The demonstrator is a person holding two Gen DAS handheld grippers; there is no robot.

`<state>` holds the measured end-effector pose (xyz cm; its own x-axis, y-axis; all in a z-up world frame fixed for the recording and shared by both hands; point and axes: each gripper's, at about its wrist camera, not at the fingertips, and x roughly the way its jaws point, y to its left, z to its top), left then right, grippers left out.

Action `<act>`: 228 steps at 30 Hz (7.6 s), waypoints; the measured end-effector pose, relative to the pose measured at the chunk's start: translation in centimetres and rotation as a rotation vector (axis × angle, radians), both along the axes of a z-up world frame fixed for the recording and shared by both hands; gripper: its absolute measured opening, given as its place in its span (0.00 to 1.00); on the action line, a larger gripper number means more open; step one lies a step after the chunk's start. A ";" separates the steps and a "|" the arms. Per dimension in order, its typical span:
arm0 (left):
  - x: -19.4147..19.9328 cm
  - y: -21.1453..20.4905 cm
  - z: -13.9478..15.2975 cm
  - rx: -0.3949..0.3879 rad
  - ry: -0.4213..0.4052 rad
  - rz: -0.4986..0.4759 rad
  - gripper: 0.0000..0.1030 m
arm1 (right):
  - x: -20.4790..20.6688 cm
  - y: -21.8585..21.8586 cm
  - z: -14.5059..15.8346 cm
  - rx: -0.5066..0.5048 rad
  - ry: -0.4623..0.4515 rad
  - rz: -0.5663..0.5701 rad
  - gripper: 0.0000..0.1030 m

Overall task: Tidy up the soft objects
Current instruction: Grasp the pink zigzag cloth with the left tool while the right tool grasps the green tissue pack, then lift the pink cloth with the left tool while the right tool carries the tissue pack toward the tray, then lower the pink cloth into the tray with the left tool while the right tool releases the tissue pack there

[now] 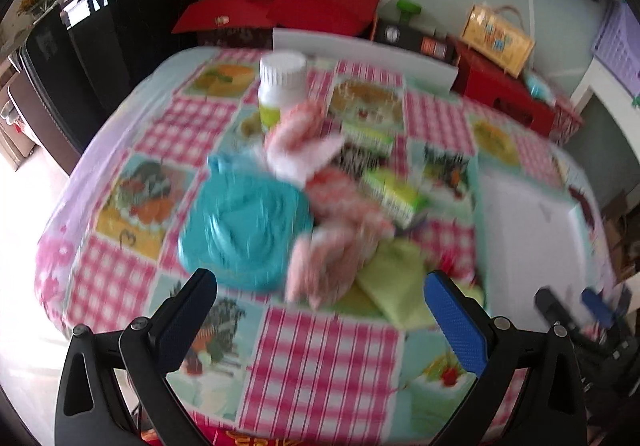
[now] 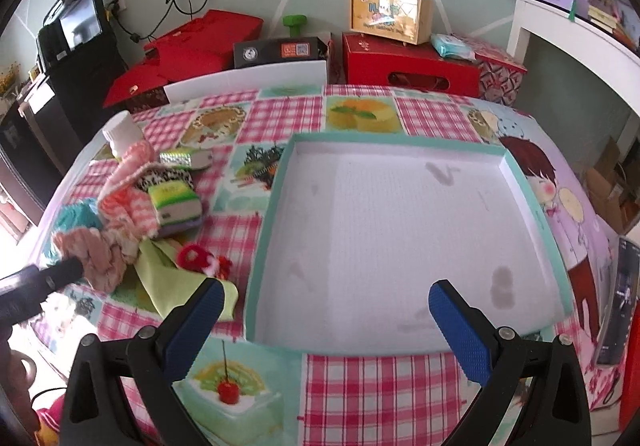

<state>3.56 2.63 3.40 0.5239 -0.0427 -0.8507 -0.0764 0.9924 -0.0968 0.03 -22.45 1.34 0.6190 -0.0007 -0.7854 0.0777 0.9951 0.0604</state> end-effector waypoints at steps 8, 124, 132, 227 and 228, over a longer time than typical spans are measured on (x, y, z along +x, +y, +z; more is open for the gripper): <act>3.3 0.4 3.1 -0.004 -0.070 0.033 1.00 | 2.9 0.4 2.2 0.026 -0.007 0.024 1.00; 11.7 5.6 3.1 -0.411 -0.113 0.035 0.05 | 13.2 8.3 -1.5 0.361 0.107 0.397 0.49; 9.8 4.8 6.8 -0.408 -0.233 -0.014 0.05 | 12.1 6.7 1.6 0.374 0.003 0.375 0.49; 8.9 -23.1 -3.1 -0.075 0.095 -0.505 0.43 | 9.0 -14.7 0.5 -0.002 0.044 -0.253 0.69; 8.8 -22.9 -2.6 -0.076 0.082 -0.503 0.49 | 8.9 -14.5 0.8 -0.009 0.039 -0.252 0.69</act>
